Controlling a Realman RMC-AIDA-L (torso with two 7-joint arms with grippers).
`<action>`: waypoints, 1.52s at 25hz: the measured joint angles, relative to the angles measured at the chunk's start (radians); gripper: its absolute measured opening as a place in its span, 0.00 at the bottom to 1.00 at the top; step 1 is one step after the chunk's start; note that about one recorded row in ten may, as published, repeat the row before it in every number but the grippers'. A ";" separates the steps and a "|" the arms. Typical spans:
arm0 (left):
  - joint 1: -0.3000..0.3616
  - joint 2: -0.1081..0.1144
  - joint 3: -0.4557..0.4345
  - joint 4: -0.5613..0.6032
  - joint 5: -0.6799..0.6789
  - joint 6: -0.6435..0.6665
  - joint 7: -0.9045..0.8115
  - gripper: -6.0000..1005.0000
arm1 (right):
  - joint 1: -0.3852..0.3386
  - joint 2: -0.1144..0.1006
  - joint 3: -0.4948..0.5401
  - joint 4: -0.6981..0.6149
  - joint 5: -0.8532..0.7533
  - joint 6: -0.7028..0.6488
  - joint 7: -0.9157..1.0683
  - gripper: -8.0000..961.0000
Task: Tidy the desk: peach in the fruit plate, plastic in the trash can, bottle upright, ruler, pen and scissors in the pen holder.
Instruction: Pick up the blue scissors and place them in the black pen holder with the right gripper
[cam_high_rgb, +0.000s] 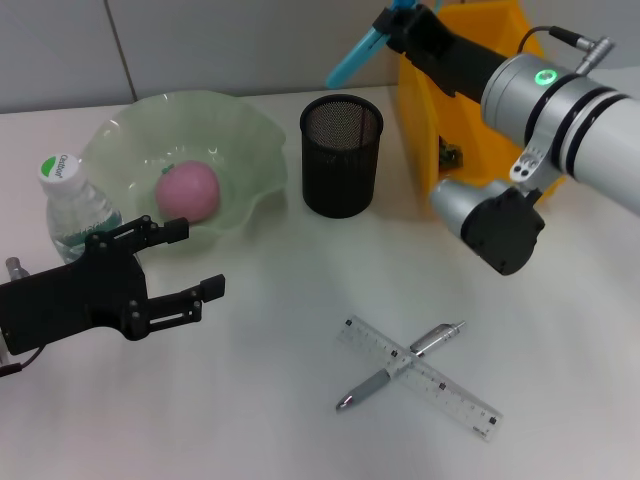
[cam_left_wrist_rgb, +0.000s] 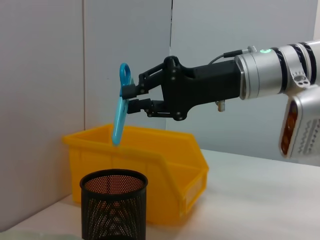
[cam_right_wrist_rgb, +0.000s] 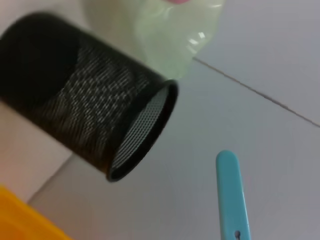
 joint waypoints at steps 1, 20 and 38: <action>0.000 0.000 0.000 0.000 0.000 0.000 0.000 0.82 | 0.000 0.000 0.000 0.000 0.000 0.000 0.000 0.25; 0.013 -0.003 0.011 -0.054 -0.049 0.006 0.136 0.82 | 0.024 -0.003 -0.165 0.136 -0.159 0.223 -0.116 0.25; 0.023 -0.003 0.008 -0.077 -0.084 0.023 0.175 0.82 | 0.108 0.003 -0.224 0.260 -0.206 0.337 -0.104 0.24</action>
